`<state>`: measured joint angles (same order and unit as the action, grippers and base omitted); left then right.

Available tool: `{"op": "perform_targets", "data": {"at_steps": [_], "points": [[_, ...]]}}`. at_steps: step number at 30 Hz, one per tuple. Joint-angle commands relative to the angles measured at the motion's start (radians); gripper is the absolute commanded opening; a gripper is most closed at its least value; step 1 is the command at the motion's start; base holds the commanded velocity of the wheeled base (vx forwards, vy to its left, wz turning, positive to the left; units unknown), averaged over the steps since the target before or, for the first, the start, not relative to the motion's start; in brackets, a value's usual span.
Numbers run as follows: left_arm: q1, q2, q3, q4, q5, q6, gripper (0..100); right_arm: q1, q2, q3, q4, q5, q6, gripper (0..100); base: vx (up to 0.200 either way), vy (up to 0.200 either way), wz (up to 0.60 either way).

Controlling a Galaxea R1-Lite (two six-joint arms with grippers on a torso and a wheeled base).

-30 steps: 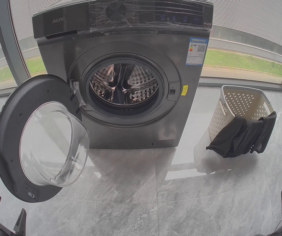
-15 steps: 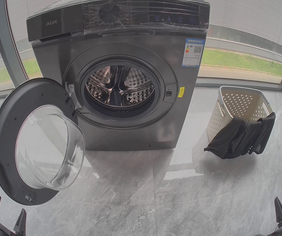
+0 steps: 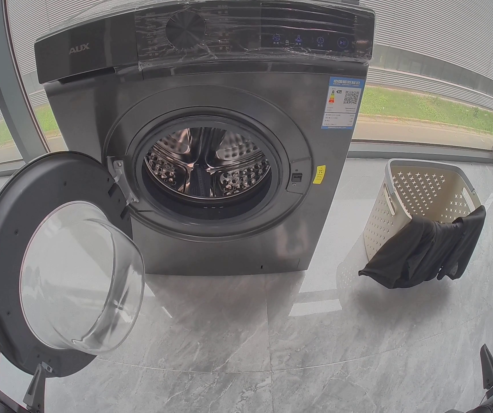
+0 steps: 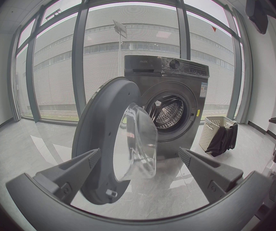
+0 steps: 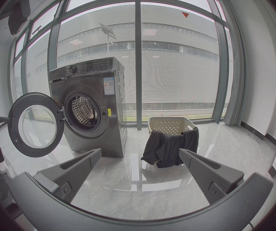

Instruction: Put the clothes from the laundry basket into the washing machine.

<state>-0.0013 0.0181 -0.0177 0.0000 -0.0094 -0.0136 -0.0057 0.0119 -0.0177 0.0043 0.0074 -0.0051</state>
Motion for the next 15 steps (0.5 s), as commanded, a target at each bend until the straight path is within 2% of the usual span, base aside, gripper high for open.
{"op": "perform_targets", "data": {"at_steps": [1, 3, 7, 15], "points": [[0.000, -0.017, 0.018, 0.000, 0.000, 0.001, 100, 0.000, 0.002, 0.016, 0.000, 0.000, 0.001, 100, 0.200, 0.000, 0.00], [0.000, -0.017, 0.018, 0.000, 0.000, 0.003, 100, 0.000, 0.002, 0.018, 0.000, 0.000, 0.001, 100, 0.200, 0.000, 0.00], [0.000, -0.017, 0.018, 0.000, 0.000, 0.012, 100, 0.000, 0.002, 0.016, 0.000, 0.000, 0.001, 100, 0.000, 0.000, 0.00], [0.000, -0.017, 0.018, 0.000, 0.002, 0.004, 100, 0.000, 0.002, 0.018, 0.000, 0.000, 0.001, 100, 0.000, 0.000, 0.00]]}}
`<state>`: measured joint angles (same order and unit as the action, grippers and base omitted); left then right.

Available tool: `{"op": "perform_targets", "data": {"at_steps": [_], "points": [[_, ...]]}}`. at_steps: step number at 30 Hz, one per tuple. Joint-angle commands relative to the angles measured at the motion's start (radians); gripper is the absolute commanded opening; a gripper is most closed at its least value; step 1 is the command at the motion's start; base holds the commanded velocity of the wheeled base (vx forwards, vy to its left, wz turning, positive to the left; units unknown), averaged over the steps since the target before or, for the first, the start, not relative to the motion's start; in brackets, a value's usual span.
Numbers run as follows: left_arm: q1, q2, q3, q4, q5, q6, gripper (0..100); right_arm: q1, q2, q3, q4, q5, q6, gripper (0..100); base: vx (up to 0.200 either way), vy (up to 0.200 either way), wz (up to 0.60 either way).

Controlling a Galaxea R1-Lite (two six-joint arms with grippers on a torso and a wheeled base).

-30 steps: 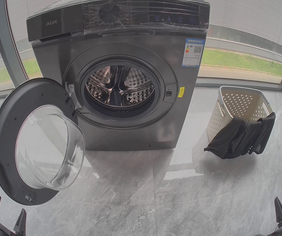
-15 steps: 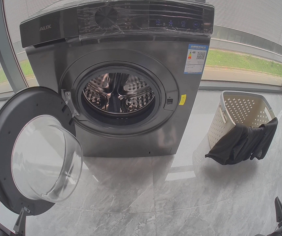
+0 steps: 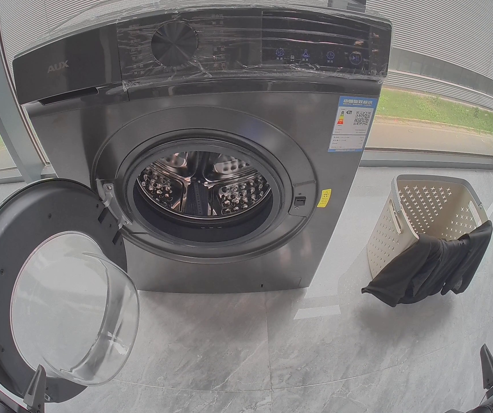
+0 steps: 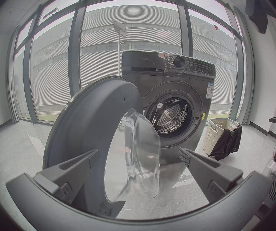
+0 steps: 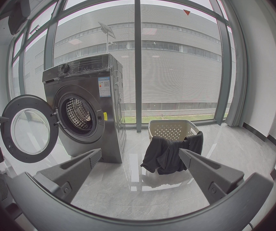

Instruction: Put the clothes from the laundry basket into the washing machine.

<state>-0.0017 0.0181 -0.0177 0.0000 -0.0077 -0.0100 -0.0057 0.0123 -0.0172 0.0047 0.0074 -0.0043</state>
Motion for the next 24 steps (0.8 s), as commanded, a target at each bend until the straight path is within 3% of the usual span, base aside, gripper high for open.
{"op": "perform_targets", "data": {"at_steps": [1, 9, 18, 24], "points": [[0.000, -0.017, 0.018, 0.000, 0.000, -0.001, 100, 0.000, 0.001, 0.017, 0.000, 0.000, 0.000, 100, 0.200, 0.000, 0.00], [0.000, -0.017, 0.018, 0.000, 0.000, -0.004, 100, 0.000, 0.001, 0.016, 0.000, 0.000, 0.000, 100, 0.200, 0.000, 0.00], [0.000, -0.017, 0.018, 0.000, 0.002, -0.002, 100, 0.000, 0.001, 0.017, 0.000, 0.000, 0.000, 100, 0.000, 0.000, 0.00], [0.000, -0.017, 0.018, 0.000, 0.002, -0.002, 100, 0.000, 0.001, 0.017, 0.000, 0.000, 0.000, 100, 0.000, -0.200, 0.00]]}}
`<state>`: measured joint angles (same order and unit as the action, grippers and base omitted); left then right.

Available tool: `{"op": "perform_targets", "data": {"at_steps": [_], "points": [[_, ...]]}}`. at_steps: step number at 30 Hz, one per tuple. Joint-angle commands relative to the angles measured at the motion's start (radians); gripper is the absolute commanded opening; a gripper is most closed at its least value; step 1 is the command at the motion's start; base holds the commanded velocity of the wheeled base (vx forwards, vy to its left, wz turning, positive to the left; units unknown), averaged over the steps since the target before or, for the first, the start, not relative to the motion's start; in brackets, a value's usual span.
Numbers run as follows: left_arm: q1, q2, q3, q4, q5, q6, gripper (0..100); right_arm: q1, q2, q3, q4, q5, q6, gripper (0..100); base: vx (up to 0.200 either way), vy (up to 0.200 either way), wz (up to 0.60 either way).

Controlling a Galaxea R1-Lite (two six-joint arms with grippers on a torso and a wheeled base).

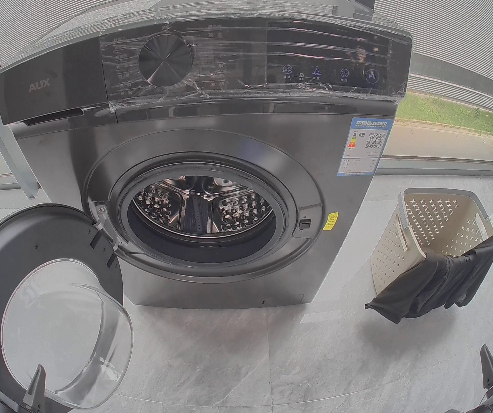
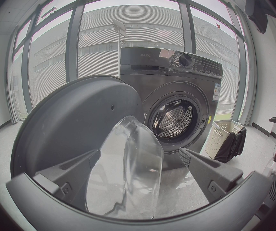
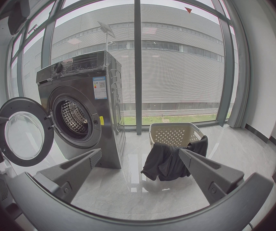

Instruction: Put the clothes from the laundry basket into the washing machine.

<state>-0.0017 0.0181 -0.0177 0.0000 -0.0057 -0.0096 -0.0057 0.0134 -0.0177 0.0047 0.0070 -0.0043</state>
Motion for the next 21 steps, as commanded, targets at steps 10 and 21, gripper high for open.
{"op": "perform_targets", "data": {"at_steps": [10, 21], "points": [[0.000, -0.017, 0.018, 0.000, 0.004, -0.012, 100, 0.000, 0.000, 0.016, 0.000, 0.001, 0.000, 100, 0.000, -0.200, 0.00], [0.000, -0.017, 0.018, 0.000, 0.006, -0.018, 100, 0.000, 0.000, 0.016, 0.000, 0.001, 0.000, 100, 0.000, -0.200, 0.00]]}}
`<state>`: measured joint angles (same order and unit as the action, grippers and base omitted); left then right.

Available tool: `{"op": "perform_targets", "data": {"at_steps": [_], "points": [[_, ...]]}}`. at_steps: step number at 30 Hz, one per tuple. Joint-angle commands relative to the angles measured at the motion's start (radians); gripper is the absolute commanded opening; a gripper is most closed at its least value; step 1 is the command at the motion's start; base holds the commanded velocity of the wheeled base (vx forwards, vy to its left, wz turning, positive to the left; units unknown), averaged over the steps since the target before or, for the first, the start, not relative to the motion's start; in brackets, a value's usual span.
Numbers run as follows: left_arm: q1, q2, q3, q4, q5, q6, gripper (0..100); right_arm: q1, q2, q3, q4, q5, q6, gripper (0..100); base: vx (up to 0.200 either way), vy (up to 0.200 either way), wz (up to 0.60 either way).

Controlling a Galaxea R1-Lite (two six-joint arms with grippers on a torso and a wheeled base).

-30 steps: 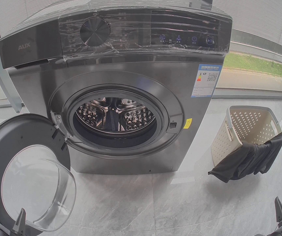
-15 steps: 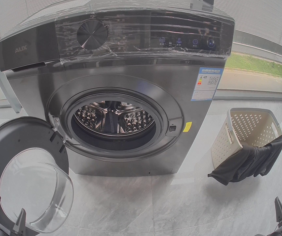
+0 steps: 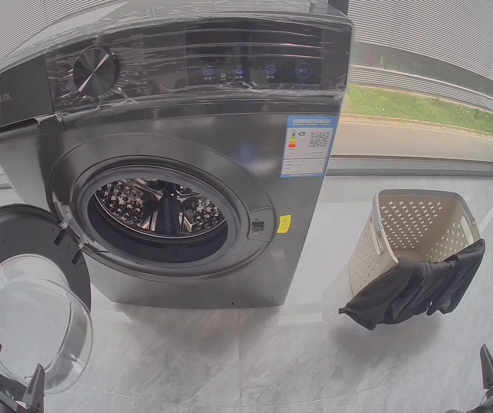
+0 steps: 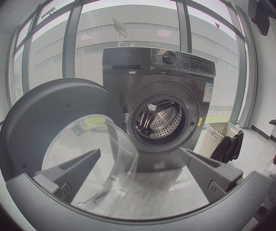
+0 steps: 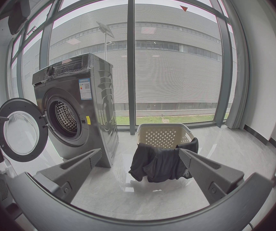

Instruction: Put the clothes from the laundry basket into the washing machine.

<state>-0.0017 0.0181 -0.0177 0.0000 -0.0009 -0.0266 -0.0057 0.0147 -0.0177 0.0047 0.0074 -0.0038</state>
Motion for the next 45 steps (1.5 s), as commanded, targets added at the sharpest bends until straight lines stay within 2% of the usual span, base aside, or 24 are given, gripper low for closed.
{"op": "perform_targets", "data": {"at_steps": [1, 6, 11, 12, 30, 45], "points": [[0.000, -0.017, 0.018, 0.000, 0.001, -0.001, 100, 0.000, -0.001, 0.016, 0.000, 0.000, -0.001, 100, 0.000, -0.200, 0.00], [-0.001, -0.017, 0.018, 0.000, -0.001, -0.004, 100, 0.000, -0.001, 0.018, 0.000, 0.000, -0.001, 100, 0.000, -0.200, 0.00], [0.000, -0.015, 0.018, -0.002, -0.001, 0.005, 100, 0.000, -0.001, 0.016, 0.000, 0.000, -0.001, 100, 0.000, -0.200, 0.00], [0.000, -0.017, 0.018, 0.000, 0.001, 0.017, 100, 0.000, -0.001, 0.018, 0.000, 0.000, -0.001, 100, 0.000, -0.200, 0.00], [0.000, -0.017, 0.018, 0.000, -0.001, 0.028, 100, 0.000, -0.001, 0.018, 0.000, 0.000, -0.001, 100, 0.000, 0.000, 0.00], [0.002, -0.018, 0.018, 0.000, 0.002, 0.028, 100, 0.000, -0.001, 0.016, 0.000, 0.000, -0.001, 100, 0.000, -0.200, 0.00]]}}
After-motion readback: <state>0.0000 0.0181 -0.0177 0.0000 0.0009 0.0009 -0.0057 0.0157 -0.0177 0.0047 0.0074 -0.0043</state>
